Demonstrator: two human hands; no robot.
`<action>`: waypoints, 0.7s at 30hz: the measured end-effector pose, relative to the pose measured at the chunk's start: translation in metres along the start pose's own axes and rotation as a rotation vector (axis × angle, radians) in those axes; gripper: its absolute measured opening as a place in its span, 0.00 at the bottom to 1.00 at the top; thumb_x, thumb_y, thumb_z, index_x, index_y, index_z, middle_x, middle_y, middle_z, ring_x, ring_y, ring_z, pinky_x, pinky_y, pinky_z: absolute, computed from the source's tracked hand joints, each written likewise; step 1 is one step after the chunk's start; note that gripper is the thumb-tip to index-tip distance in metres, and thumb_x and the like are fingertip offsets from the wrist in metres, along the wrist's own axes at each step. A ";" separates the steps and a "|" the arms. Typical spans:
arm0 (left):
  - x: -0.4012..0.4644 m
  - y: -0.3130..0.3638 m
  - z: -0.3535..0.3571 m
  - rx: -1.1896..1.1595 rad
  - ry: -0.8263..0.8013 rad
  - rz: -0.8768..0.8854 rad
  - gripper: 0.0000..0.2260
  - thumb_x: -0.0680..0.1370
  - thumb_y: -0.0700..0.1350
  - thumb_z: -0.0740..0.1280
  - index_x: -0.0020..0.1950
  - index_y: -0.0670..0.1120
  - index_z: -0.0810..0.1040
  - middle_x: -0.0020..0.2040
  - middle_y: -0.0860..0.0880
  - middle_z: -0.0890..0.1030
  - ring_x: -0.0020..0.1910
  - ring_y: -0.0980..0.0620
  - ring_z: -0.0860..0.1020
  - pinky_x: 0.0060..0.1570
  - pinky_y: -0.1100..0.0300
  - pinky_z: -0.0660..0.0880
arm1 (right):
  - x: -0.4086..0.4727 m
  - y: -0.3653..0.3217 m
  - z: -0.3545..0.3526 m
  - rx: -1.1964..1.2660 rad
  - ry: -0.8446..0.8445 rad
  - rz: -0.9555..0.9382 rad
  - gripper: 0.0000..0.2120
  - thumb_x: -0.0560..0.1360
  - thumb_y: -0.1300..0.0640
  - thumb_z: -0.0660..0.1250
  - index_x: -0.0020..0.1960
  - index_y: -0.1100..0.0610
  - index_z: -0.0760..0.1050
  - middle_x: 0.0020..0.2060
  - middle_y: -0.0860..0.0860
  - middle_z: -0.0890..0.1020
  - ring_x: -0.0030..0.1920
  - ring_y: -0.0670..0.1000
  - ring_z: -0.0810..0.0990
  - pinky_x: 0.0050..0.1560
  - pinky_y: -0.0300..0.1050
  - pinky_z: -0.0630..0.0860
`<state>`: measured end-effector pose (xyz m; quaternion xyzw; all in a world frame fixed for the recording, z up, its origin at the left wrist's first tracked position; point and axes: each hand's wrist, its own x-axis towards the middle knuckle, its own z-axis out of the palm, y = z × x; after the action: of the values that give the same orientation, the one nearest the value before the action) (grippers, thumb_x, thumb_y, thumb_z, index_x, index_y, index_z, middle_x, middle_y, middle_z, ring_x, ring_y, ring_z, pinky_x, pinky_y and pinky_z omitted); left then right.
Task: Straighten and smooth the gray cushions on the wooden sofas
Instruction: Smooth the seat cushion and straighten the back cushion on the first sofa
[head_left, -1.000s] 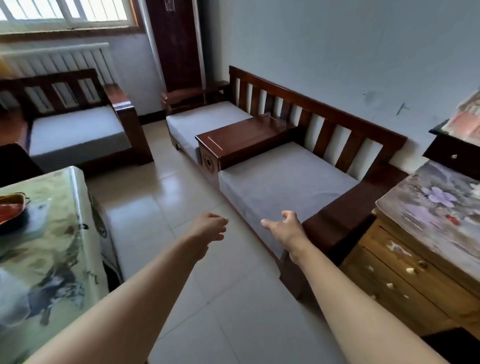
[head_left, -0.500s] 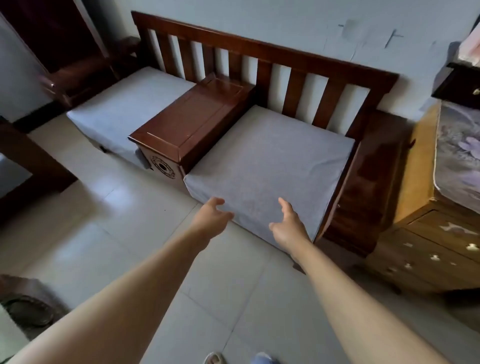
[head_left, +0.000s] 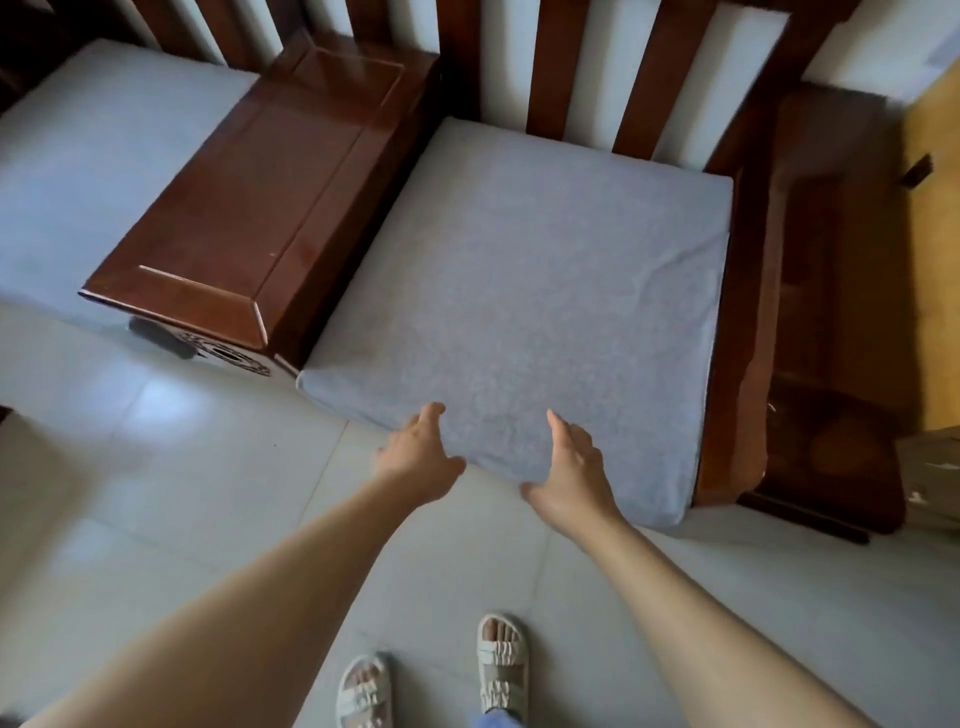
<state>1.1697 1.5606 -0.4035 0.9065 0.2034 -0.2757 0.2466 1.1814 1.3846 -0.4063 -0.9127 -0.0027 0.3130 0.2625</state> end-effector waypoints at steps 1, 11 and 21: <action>0.018 -0.006 0.007 0.049 -0.007 0.033 0.32 0.77 0.48 0.67 0.76 0.51 0.55 0.74 0.48 0.64 0.69 0.45 0.66 0.67 0.47 0.65 | 0.013 0.003 0.010 -0.037 0.002 0.009 0.42 0.74 0.55 0.67 0.78 0.53 0.44 0.76 0.53 0.51 0.74 0.57 0.54 0.70 0.47 0.59; 0.158 -0.076 0.063 0.574 -0.006 0.325 0.42 0.75 0.50 0.70 0.77 0.55 0.43 0.78 0.45 0.40 0.76 0.41 0.42 0.72 0.41 0.49 | 0.126 0.023 0.120 -0.331 0.103 0.070 0.49 0.72 0.59 0.69 0.78 0.50 0.36 0.76 0.57 0.44 0.75 0.59 0.47 0.72 0.51 0.55; 0.227 -0.121 0.105 0.759 0.328 0.621 0.45 0.70 0.44 0.71 0.74 0.54 0.41 0.72 0.37 0.45 0.71 0.34 0.49 0.69 0.40 0.53 | 0.200 0.061 0.191 -0.666 0.621 0.012 0.46 0.61 0.58 0.78 0.73 0.54 0.57 0.68 0.67 0.62 0.67 0.69 0.62 0.64 0.66 0.66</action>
<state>1.2407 1.6505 -0.6566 0.9811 -0.1536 -0.0981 -0.0648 1.2229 1.4566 -0.6769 -0.9981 -0.0191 0.0080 -0.0588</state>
